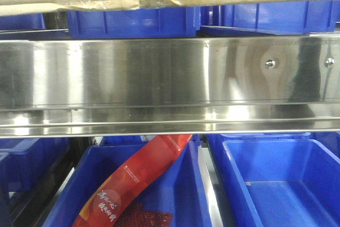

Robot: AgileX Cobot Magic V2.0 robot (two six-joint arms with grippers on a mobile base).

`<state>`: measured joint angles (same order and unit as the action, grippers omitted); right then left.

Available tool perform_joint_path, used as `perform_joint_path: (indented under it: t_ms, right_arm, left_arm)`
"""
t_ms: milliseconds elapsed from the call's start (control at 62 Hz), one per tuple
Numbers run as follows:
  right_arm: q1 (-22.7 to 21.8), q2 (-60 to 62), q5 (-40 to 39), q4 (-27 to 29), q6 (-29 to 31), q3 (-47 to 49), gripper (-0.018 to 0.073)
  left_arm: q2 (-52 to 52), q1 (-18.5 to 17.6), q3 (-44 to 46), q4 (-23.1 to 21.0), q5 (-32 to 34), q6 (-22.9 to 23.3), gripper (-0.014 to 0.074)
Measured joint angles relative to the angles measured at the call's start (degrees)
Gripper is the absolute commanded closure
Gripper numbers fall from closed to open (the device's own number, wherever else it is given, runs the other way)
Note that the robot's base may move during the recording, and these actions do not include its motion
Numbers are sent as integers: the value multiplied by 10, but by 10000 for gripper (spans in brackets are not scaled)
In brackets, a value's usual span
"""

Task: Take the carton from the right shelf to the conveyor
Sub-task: 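Hold the carton with both grippers while the base turns away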

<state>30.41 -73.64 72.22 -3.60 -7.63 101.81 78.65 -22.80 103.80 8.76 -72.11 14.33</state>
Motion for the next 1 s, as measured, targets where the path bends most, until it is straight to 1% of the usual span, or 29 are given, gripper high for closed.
perform_joint_path:
  t_ms: [999]
  right_arm:
    - [0, 0, -6, 1, 0, 0, 629]
  left_arm:
    - [-2, 0, 0, 7, 3, 0, 605]
